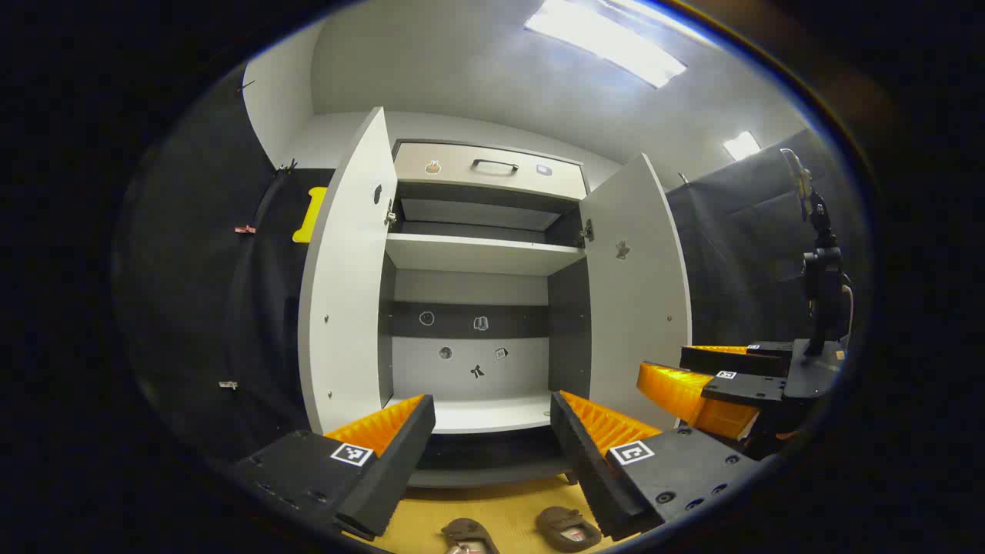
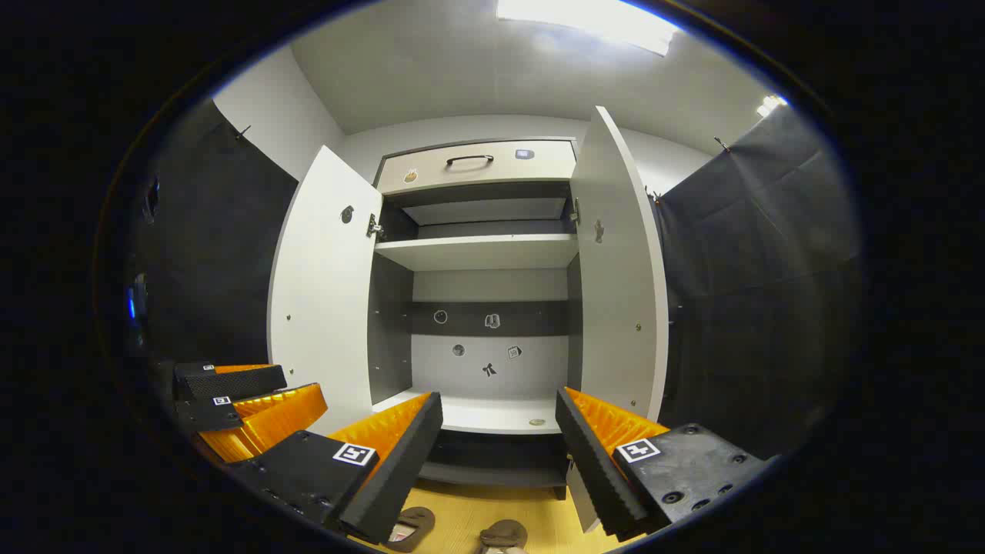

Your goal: Grab one shoe with the right hand and put it into the shoe cabinet, grab the other shoe with the left hand and put it into the shoe cabinet; then close the right door with the right hand and the left door with the left hand.

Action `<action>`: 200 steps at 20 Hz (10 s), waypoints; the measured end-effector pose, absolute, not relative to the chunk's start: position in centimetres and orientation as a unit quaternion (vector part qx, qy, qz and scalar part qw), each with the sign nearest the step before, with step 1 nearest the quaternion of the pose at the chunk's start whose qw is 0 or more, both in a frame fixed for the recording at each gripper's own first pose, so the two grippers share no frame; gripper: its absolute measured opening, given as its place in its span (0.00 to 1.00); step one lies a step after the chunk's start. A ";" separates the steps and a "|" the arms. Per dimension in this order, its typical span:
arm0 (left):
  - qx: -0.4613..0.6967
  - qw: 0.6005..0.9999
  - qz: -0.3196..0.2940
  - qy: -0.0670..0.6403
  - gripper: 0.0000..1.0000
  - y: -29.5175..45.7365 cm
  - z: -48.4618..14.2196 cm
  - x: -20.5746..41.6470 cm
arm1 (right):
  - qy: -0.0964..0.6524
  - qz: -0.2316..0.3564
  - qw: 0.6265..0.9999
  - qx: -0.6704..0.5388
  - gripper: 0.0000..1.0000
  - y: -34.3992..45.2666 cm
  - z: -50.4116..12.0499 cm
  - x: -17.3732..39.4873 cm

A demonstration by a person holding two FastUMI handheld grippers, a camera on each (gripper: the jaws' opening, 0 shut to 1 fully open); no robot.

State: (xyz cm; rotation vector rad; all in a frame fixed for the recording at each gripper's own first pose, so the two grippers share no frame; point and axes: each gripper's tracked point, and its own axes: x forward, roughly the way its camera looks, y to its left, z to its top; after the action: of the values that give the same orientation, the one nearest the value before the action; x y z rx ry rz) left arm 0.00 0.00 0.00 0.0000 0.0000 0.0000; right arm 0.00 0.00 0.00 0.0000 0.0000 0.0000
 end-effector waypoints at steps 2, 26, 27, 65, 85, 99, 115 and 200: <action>-0.006 1.000 -0.004 0.006 0.96 -0.1 -0.4 0.1 | 0.001 -0.002 1.000 -0.002 0.97 -0.2 -0.1 0.1; -0.017 0.999 -0.031 0.027 0.95 1.3 -2.8 1.1 | 0.089 -0.038 0.995 0.026 0.98 -0.1 -8.3 0.3; -0.017 0.999 -0.030 0.029 0.96 1.6 -3.1 1.3 | 0.104 -0.038 0.994 0.025 0.98 0.0 -9.8 0.1; -0.005 0.996 0.032 0.089 0.96 4.8 -15.4 7.1 | 0.403 -0.005 0.914 0.033 0.73 0.9 -49.7 -0.8; -0.009 0.995 0.032 0.093 0.96 6.3 -15.4 8.0 | 0.398 0.010 0.917 0.003 0.11 -0.1 -47.9 2.4; -0.008 0.997 0.023 0.072 0.96 4.7 -10.1 3.7 | 0.164 0.051 0.985 -0.020 0.11 1.8 -19.2 18.1; -0.025 0.991 0.075 0.110 0.96 8.0 -12.7 4.5 | 0.178 -0.019 0.982 -0.051 0.11 -3.5 -15.9 41.5; -0.010 0.981 0.061 0.183 0.06 6.2 -16.9 9.2 | 0.148 0.045 0.987 -0.038 0.98 -2.8 -18.9 13.0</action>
State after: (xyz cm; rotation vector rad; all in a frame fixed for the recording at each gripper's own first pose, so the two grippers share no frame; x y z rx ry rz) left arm 9.25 6.20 -16.94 -0.0198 0.3691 0.1236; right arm 12.96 -2.82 -18.87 -0.0771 0.2976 0.0903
